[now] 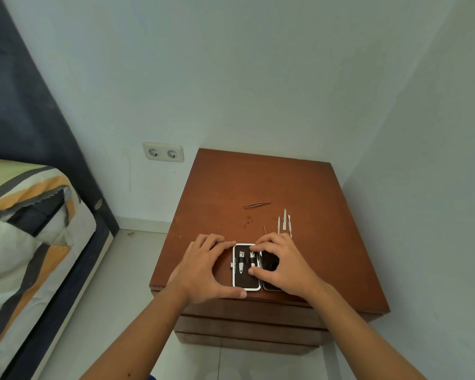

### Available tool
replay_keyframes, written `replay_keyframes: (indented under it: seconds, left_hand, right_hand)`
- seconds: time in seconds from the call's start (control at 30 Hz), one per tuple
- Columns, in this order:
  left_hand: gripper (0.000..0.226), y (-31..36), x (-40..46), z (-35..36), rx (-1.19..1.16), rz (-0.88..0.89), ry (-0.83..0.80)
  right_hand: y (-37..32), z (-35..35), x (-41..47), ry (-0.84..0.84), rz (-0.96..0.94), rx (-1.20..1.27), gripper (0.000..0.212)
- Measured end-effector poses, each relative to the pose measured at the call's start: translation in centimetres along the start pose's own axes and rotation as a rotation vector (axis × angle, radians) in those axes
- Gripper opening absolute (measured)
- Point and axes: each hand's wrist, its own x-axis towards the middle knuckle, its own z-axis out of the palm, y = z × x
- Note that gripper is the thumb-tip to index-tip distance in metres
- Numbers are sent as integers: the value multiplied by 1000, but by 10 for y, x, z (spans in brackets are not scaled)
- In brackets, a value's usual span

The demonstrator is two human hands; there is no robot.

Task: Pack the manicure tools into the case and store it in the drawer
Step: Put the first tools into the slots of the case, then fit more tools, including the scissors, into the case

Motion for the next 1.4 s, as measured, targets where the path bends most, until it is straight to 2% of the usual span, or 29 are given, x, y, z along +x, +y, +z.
replay_keyframes:
  seconds: [0.37,0.7,0.77,1.03,1.4]
  left_hand:
    - [118,0,1,1,-1,-3,-3]
    - [117,1,-1,0,-7,15,15]
    - [117,1,0,0,-11,16,15]
    - [115,1,0,-1,-69,-3,23]
    - [117,0,2,0,-33,-3,15]
  right_hand:
    - [1,2,-6,26,2,39,47]
    - [-4,-4,-7,28,35,61,55]
    - [-5,-11,-3,71,69,106,50]
    - [16,-40,50,224,216,88,30]
    - [35,-22,119,148,184,-60,27]
